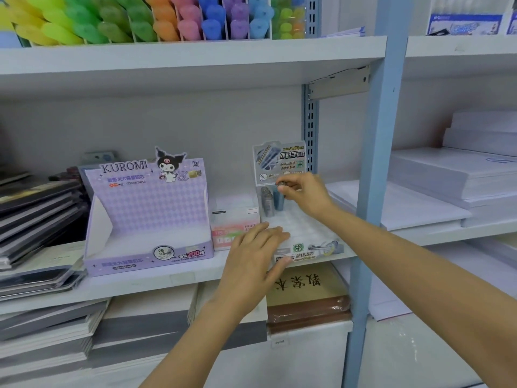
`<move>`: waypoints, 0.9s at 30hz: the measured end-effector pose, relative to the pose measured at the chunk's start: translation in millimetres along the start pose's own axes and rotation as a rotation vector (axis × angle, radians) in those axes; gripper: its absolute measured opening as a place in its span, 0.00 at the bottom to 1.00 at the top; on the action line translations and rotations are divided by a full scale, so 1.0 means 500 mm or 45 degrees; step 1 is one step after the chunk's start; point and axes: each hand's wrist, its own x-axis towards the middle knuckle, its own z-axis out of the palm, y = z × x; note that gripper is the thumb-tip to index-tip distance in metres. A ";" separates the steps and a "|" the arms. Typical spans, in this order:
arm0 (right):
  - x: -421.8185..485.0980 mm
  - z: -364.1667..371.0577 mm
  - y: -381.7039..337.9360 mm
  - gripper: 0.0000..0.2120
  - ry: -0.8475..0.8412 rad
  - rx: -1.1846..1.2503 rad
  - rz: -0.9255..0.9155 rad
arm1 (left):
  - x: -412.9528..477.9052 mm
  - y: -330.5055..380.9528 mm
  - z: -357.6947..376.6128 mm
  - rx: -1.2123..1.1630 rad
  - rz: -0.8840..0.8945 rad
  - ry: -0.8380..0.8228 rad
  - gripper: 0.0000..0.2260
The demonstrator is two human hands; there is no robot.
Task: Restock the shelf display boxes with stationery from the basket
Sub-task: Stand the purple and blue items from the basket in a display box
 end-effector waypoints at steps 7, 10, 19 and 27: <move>0.014 -0.001 -0.004 0.10 -0.123 -0.138 -0.040 | 0.001 -0.007 0.005 -0.005 -0.008 -0.011 0.20; 0.011 0.014 -0.005 0.07 -0.059 -0.170 -0.007 | -0.002 -0.006 0.007 -0.020 -0.011 -0.003 0.20; -0.044 -0.013 -0.030 0.12 0.014 -0.315 -0.045 | -0.015 0.018 -0.012 -0.221 -0.046 0.074 0.20; -0.372 0.056 -0.085 0.10 -0.680 0.137 -0.516 | -0.275 0.013 0.154 -0.377 -0.373 0.260 0.07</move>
